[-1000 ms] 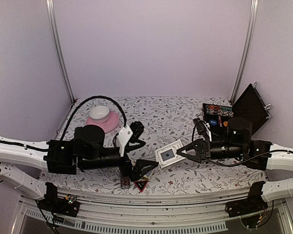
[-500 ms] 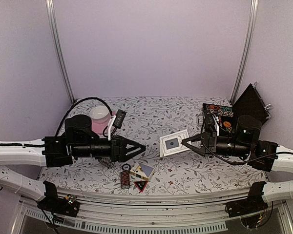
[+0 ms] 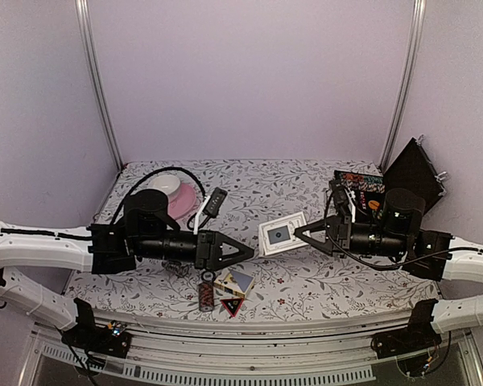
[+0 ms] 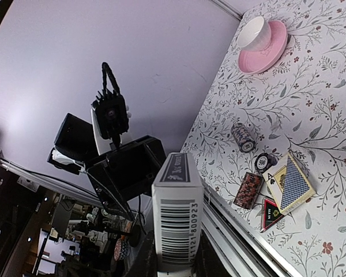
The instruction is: Pack up texas hold em set
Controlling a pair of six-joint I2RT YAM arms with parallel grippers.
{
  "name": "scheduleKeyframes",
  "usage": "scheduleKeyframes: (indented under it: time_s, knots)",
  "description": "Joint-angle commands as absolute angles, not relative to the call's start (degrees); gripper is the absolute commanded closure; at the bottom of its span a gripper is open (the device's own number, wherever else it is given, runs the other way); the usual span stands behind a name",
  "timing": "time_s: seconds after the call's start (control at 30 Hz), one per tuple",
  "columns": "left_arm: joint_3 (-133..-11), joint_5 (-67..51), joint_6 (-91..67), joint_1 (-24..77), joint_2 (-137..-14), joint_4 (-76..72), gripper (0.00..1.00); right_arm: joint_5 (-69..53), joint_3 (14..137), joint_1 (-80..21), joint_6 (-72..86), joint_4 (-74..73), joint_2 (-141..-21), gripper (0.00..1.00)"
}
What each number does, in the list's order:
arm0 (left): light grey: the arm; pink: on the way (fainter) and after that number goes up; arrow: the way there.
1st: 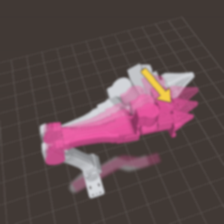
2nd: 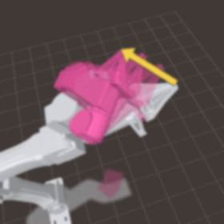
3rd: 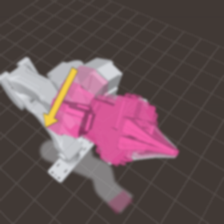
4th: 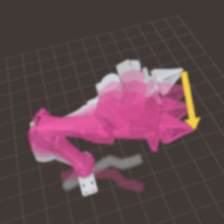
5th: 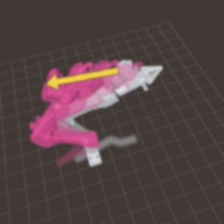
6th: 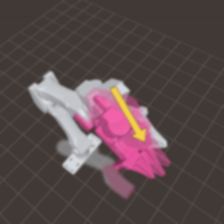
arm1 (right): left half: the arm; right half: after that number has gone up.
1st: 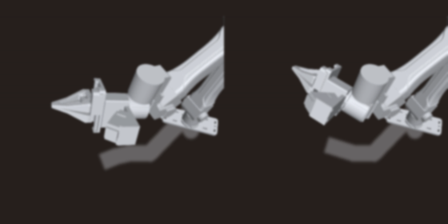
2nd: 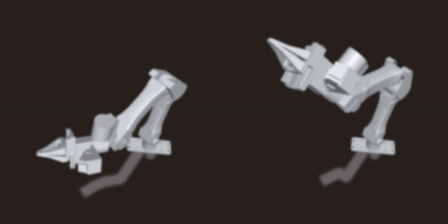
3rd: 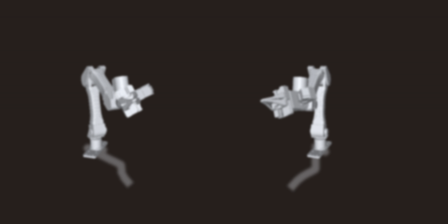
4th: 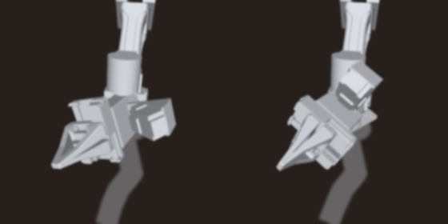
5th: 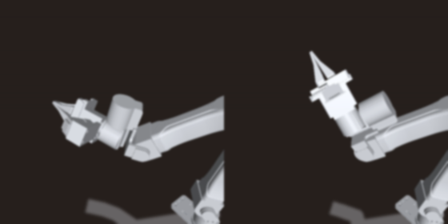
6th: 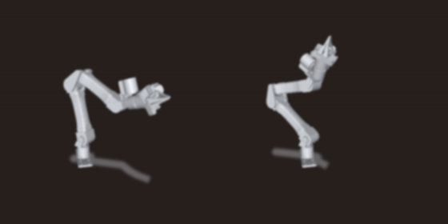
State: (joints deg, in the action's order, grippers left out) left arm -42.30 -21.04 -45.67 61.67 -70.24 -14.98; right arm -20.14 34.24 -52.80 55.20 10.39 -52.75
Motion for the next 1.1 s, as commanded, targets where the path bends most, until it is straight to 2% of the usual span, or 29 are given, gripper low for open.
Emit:
scheduleKeyframes:
  time_s: [0.0,1.07]
  knots:
    - [-45.03,-22.88,-46.31,61.32,-72.35,-17.84,0.43,-20.65,36.39,-52.64,54.15,13.87,-53.79,0.84]
    - [-47.59,-23.14,-49.91,61.96,-79.31,-18.69,0.48,-18.97,36.92,-52.72,52.09,13.89,-58.85,0.84]
